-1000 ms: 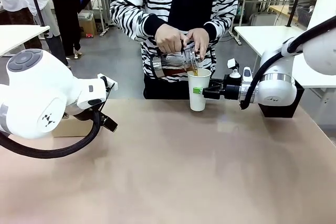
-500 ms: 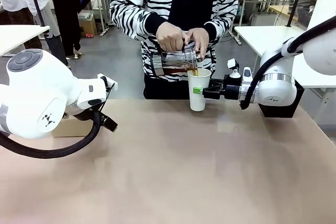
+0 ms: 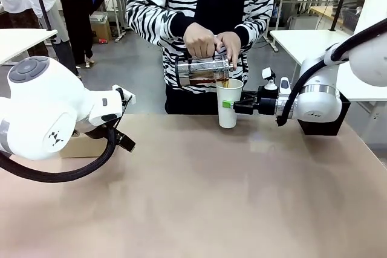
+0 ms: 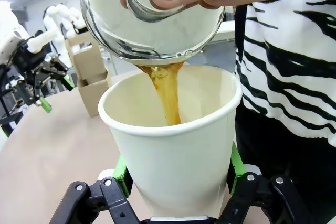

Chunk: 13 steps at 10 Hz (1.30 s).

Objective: Pour a drink into a cup and package it in a carrier.
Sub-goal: When a person places the Paper Cup Lid on the 600 ml Paper Cup , lift the 600 ml Paper Cup.

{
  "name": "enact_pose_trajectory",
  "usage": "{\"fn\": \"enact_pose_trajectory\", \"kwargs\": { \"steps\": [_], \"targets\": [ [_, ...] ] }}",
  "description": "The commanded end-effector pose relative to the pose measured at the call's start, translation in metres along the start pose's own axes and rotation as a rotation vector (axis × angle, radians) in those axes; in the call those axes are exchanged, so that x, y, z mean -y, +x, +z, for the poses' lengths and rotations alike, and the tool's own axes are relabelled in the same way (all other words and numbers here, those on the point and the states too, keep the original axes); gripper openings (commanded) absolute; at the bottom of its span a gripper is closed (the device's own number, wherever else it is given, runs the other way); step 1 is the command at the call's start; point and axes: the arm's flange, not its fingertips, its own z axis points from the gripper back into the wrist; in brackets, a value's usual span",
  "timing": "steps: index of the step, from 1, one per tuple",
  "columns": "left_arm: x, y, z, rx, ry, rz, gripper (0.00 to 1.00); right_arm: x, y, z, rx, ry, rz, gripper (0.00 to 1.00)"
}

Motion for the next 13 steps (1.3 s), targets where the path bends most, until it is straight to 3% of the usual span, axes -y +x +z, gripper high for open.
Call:
{"fn": "enact_pose_trajectory", "kwargs": {
  "steps": [1, 13],
  "targets": [
    [0.0002, 0.0001, 0.0005, 0.002, -0.002, 0.000, 1.00, 0.0001, 0.0015, -0.0011, 0.002, -0.005, 0.001, 0.80],
    [0.0002, 0.0001, 0.0005, 0.002, -0.002, 0.000, 1.00, 0.0001, 0.0015, -0.0011, 0.002, -0.005, 0.001, 0.80]
  ]
}}
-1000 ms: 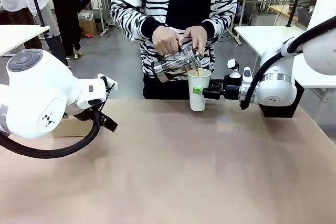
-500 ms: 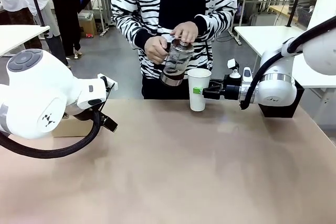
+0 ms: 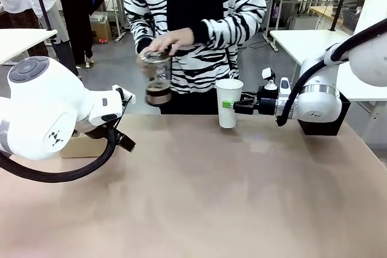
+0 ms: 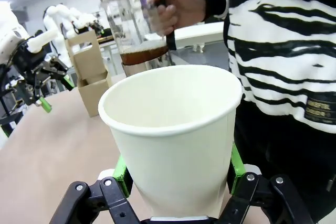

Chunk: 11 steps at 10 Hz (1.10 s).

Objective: Pour a drink into a cup and package it in a carrier.
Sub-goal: When a person places the Paper Cup Lid on the 600 ml Paper Cup , lift the 600 ml Paper Cup.

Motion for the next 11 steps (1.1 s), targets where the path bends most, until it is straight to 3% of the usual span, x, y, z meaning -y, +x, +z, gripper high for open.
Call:
{"fn": "enact_pose_trajectory", "kwargs": {
  "steps": [1, 11],
  "targets": [
    [0.0002, 0.0001, 0.0005, 0.002, -0.002, 0.000, 1.00, 0.0001, 0.0018, -0.0011, 0.003, -0.005, 0.001, 0.80],
    [0.0002, 0.0001, 0.0005, 0.002, -0.002, 0.000, 1.00, 0.0001, 0.0018, -0.0011, 0.003, -0.005, 0.001, 0.80]
  ]
}}
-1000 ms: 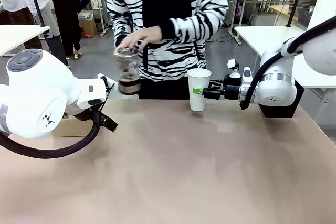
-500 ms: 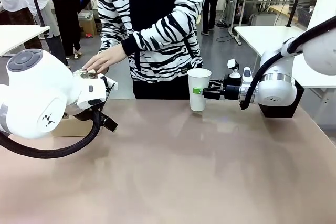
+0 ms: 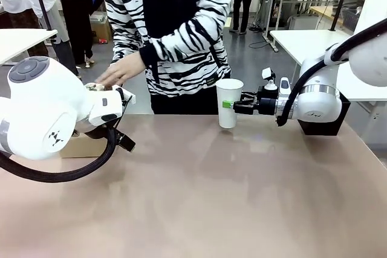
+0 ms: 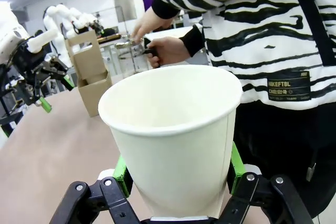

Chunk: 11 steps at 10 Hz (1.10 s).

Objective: Pour a drink into a cup and package it in a carrier.
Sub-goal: When a person places the Paper Cup Lid on the 600 ml Paper Cup , lift the 600 ml Paper Cup.

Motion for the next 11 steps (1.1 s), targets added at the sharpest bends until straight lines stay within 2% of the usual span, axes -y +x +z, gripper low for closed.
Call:
{"fn": "enact_pose_trajectory", "kwargs": {
  "steps": [1, 11],
  "targets": [
    [0.0002, 0.0001, 0.0005, 0.002, -0.002, 0.000, 1.00, 0.0001, 0.0018, -0.0012, 0.003, -0.005, 0.001, 0.80],
    [0.0002, 0.0001, 0.0005, 0.002, -0.002, 0.000, 1.00, 0.0001, 0.0018, -0.0012, 0.003, -0.005, 0.001, 0.80]
  ]
}}
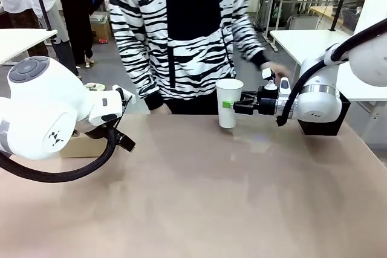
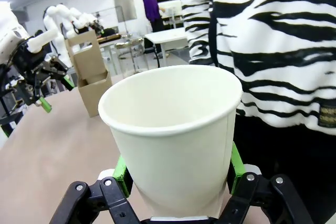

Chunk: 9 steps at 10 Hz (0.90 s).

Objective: Pour a drink into a cup and package it in a carrier.
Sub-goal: When a person places the Paper Cup Lid on the 600 ml Paper Cup , lift the 600 ml Paper Cup.

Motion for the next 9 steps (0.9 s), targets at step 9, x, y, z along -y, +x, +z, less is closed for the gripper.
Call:
{"fn": "enact_pose_trajectory", "kwargs": {
  "steps": [9],
  "targets": [
    [0.0002, 0.0001, 0.0005, 0.002, -0.002, 0.000, 1.00, 0.0001, 0.0018, -0.0012, 0.003, -0.005, 0.001, 0.80]
  ]
}}
